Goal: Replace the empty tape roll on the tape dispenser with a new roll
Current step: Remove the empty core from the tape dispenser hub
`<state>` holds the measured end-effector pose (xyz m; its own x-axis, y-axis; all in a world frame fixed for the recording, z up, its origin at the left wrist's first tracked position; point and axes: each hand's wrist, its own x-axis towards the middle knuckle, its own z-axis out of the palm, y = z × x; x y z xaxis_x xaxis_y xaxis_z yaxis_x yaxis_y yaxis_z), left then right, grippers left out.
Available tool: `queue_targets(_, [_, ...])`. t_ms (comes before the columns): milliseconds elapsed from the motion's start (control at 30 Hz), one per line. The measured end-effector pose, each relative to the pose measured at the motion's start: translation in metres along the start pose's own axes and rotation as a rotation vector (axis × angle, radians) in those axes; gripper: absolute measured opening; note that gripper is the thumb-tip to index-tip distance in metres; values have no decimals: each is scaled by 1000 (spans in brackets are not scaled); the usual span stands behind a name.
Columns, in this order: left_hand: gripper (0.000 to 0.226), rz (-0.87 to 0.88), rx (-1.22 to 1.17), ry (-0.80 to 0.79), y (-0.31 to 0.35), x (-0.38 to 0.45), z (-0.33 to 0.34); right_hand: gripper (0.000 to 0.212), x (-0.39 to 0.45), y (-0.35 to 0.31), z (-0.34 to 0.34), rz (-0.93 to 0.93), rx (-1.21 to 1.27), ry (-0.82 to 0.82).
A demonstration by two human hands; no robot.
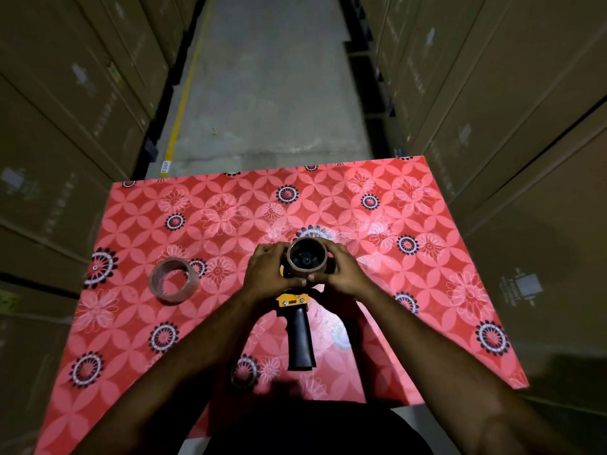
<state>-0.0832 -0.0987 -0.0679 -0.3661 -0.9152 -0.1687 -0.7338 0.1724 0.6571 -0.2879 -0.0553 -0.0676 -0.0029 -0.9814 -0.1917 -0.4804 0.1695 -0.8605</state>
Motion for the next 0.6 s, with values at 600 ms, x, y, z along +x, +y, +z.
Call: queue_targets(600, [91, 26, -20, -2, 8, -4, -6, 85, 6, -9, -6, -9, -65, -31])
